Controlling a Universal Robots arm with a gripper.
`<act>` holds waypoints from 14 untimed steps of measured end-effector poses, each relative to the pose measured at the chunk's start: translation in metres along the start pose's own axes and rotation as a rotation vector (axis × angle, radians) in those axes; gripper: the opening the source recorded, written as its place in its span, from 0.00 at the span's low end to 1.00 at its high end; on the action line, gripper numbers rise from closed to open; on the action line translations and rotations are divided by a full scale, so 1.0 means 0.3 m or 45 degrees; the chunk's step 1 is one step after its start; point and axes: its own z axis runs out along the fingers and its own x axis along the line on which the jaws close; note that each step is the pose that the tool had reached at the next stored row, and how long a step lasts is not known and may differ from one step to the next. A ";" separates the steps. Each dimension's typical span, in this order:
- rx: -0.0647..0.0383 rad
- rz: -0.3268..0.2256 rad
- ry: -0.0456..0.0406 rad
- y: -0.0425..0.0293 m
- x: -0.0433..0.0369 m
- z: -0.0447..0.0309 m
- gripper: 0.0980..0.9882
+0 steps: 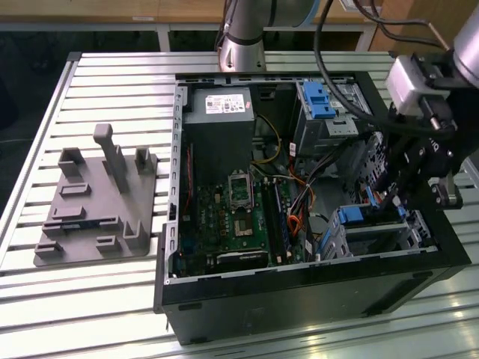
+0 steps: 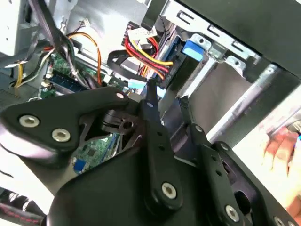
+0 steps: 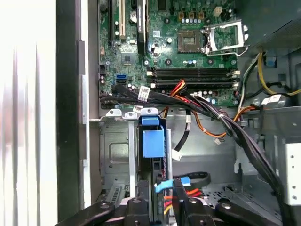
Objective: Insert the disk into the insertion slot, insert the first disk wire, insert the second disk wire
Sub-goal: 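Insert the second disk wire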
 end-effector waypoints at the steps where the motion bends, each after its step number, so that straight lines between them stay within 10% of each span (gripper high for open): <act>1: 0.000 0.001 0.000 0.001 -0.001 -0.015 0.27; 9: 0.001 0.008 0.000 0.008 -0.010 -0.136 0.01; 14: 0.002 0.009 0.000 0.009 -0.013 -0.144 0.01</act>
